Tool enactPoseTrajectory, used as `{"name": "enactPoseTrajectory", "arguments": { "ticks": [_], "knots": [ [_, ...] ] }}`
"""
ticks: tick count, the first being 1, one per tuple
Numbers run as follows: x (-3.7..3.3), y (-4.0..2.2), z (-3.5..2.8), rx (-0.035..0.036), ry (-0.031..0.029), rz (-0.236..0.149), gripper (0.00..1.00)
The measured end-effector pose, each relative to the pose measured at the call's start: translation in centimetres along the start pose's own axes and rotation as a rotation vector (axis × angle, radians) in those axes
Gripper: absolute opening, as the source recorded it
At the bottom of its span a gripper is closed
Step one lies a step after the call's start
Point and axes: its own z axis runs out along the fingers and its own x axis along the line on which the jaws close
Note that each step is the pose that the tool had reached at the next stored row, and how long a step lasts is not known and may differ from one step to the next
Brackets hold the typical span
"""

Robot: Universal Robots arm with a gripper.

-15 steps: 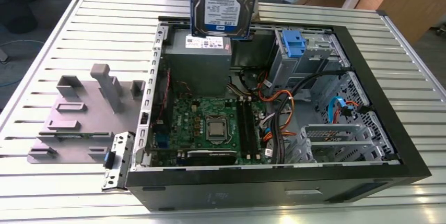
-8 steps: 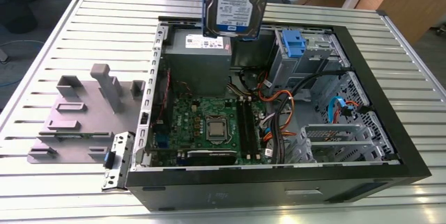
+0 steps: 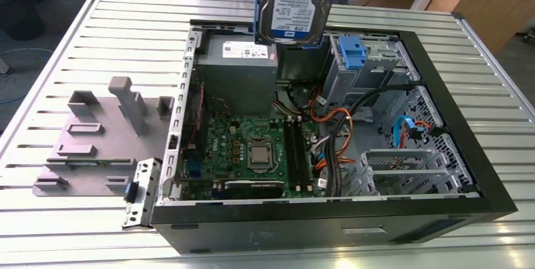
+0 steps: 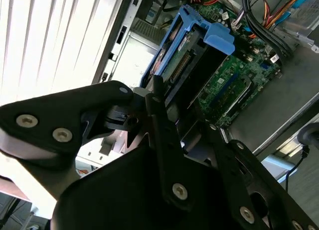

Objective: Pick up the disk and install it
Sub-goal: 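Pick up the disk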

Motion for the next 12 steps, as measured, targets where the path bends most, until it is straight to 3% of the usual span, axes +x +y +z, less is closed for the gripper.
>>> {"name": "enactPoseTrajectory", "arguments": {
  "ticks": [7, 12],
  "knots": [
    [-0.16, -1.1, -0.03, 0.0, -0.0001, 0.0, 0.35],
    [-0.18, -1.16, -0.03, 0.0, -0.0001, 0.0, 0.35]
  ]
}}
